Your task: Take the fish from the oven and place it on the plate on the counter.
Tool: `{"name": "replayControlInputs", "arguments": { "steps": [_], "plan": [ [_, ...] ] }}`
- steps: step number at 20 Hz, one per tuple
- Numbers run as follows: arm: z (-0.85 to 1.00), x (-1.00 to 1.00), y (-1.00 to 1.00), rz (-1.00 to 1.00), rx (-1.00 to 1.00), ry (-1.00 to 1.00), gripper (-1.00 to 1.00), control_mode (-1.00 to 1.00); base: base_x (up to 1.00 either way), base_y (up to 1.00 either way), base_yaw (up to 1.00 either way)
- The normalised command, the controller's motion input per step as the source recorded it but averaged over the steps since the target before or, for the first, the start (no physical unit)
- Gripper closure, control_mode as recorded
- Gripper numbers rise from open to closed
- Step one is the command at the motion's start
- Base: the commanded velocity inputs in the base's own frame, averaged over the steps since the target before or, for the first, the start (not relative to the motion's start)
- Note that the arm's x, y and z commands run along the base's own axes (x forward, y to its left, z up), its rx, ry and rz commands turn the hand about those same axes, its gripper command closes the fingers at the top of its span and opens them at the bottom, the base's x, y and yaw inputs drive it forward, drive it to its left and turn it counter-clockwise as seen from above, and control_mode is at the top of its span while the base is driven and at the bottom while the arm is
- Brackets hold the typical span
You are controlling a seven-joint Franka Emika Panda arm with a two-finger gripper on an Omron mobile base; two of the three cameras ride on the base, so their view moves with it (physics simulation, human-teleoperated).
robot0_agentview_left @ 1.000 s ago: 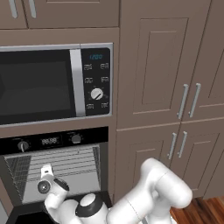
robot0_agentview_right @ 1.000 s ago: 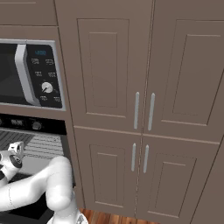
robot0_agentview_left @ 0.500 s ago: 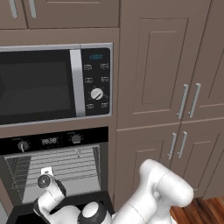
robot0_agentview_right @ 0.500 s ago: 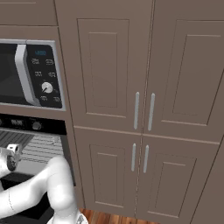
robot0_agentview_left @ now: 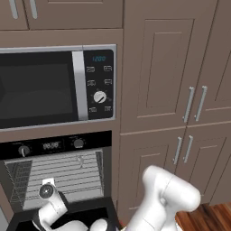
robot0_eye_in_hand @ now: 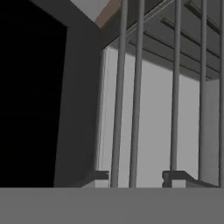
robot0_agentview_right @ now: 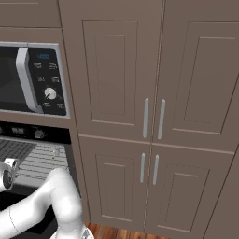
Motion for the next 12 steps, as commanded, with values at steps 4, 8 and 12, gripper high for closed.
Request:
{"name": "replayControlInputs", "arguments": {
  "steps": [4,8,12],
  "plan": [
    [-0.66,-0.78,0.00,0.00,0.00,0.03,1.00,-1.00,0.00,0.00,0.00],
    [-0.61,-0.79,0.00,0.00,0.00,0.08,1.00,-1.00,0.00,0.00,0.00],
    [-0.57,-0.80,0.00,0.00,0.00,0.12,1.00,-1.00,0.00,0.00,0.00]
  ]
}}
